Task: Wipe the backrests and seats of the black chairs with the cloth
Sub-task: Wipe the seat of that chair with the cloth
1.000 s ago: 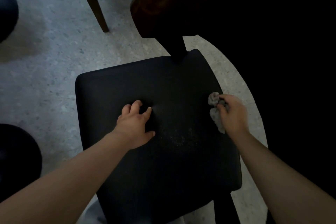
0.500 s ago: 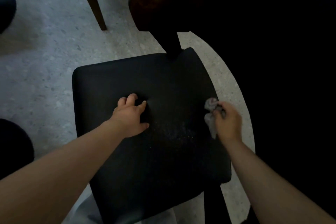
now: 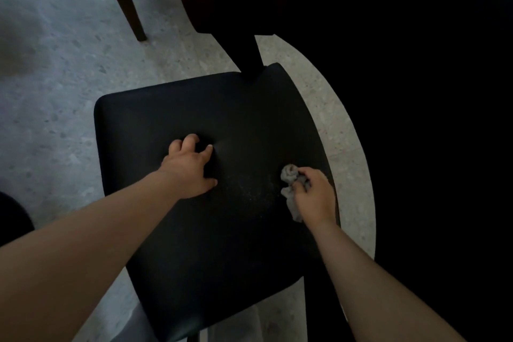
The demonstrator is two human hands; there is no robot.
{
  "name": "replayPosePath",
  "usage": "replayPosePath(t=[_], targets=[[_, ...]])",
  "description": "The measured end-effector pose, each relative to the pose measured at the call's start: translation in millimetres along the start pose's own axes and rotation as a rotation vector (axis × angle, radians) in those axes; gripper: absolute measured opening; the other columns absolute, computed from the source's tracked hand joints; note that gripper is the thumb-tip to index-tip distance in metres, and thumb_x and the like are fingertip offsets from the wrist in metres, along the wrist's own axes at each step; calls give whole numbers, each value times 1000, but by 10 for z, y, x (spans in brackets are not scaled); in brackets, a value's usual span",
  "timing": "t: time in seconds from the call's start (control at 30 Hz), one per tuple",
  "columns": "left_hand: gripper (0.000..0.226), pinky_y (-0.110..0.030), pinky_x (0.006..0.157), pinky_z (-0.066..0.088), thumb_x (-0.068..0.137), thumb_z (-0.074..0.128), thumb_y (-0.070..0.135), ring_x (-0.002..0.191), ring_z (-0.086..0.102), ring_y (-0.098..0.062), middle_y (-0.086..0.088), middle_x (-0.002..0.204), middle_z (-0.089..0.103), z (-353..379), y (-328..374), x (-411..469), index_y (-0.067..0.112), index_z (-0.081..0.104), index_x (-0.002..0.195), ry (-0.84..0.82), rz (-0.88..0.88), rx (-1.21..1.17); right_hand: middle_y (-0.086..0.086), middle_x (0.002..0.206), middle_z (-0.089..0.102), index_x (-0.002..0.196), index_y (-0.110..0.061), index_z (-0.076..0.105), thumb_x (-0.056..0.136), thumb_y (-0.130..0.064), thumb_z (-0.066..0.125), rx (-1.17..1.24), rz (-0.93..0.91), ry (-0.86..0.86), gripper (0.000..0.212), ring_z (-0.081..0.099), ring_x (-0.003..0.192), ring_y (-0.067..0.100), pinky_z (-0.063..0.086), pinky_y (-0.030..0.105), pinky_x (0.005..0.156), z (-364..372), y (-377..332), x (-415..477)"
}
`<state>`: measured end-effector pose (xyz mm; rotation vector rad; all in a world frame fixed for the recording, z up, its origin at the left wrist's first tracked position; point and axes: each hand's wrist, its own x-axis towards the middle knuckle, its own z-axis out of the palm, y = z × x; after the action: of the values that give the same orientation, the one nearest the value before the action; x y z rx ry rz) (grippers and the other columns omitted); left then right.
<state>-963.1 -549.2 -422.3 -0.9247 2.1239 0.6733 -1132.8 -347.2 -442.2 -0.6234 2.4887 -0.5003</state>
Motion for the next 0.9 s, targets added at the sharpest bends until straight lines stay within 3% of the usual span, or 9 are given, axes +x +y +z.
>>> replayPosePath(t=[0.13, 0.2, 0.27, 0.33, 0.47, 0.57, 0.7, 0.8, 0.9], targets=[[89, -49, 118, 23, 88, 58, 57, 143, 3, -40, -9, 157, -3, 3, 6, 7, 27, 10, 156, -5, 7, 12, 8, 112, 65, 116, -12, 65, 93, -11, 57, 87, 57, 147, 25, 61, 102, 23, 51, 37, 88, -109, 22, 137], [90, -49, 118, 22, 88, 58, 58, 143, 2, -41, -8, 157, -4, 12, -5, 7, 28, 9, 156, -3, 7, 14, 13, 106, 64, 111, -8, 65, 94, -8, 53, 61, 93, 249, 21, 60, 98, 28, 45, 34, 77, -192, 104, 292], [90, -49, 118, 22, 88, 58, 58, 143, 2, -40, -8, 157, -4, 15, -4, 11, 28, 9, 156, -6, 8, 20, 16, 102, 63, 108, -5, 63, 96, -7, 48, 27, 185, 250, 20, 59, 97, 31, 36, 31, 71, -213, 184, 422], [90, -48, 118, 22, 88, 58, 58, 143, 2, -40, -8, 157, -4, 19, 0, 11, 27, 8, 156, -3, 6, 20, 14, 106, 62, 111, -8, 63, 96, -9, 48, 34, 245, 226, 21, 59, 99, 30, 41, 34, 73, -134, 165, 363], [91, -49, 118, 22, 88, 58, 58, 143, 2, -41, -9, 158, -5, 35, 22, 7, 27, 7, 156, 2, 5, 31, 9, 119, 57, 120, -12, 62, 95, -10, 52, 19, 178, 170, 27, 57, 106, 24, 46, 35, 90, 109, 9, -92], [94, -49, 118, 23, 86, 60, 59, 143, 4, -40, -9, 158, -4, 41, 20, -31, 27, 6, 156, 29, 15, 22, 4, 122, 55, 125, -15, 60, 96, -14, 53, 60, 167, 42, 30, 56, 107, 19, 44, 28, 88, 80, -83, -216], [101, -46, 120, 21, 83, 66, 56, 145, 5, -33, -8, 160, 1, 129, -65, -201, 23, 5, 156, 127, 101, -58, 7, 121, 56, 123, -14, 62, 95, -10, 56, 10, -24, 75, 29, 57, 107, 22, 48, 35, 94, -103, -120, 15], [108, -42, 122, 14, 80, 68, 59, 148, 0, -29, -5, 162, -1, 272, -184, -391, 22, 1, 157, 182, 147, -39, 11, 121, 57, 120, -9, 64, 94, -6, 55, -25, -156, 44, 28, 56, 108, 25, 44, 29, 92, -138, -139, 236], [117, -45, 122, 13, 74, 68, 65, 148, -2, -30, -4, 162, -4, 450, -288, -539, 24, -4, 156, 191, 97, -10, 8, 125, 55, 123, -11, 63, 95, -7, 53, -41, -135, 14, 30, 54, 112, 22, 39, 24, 91, -1, -182, 174]])
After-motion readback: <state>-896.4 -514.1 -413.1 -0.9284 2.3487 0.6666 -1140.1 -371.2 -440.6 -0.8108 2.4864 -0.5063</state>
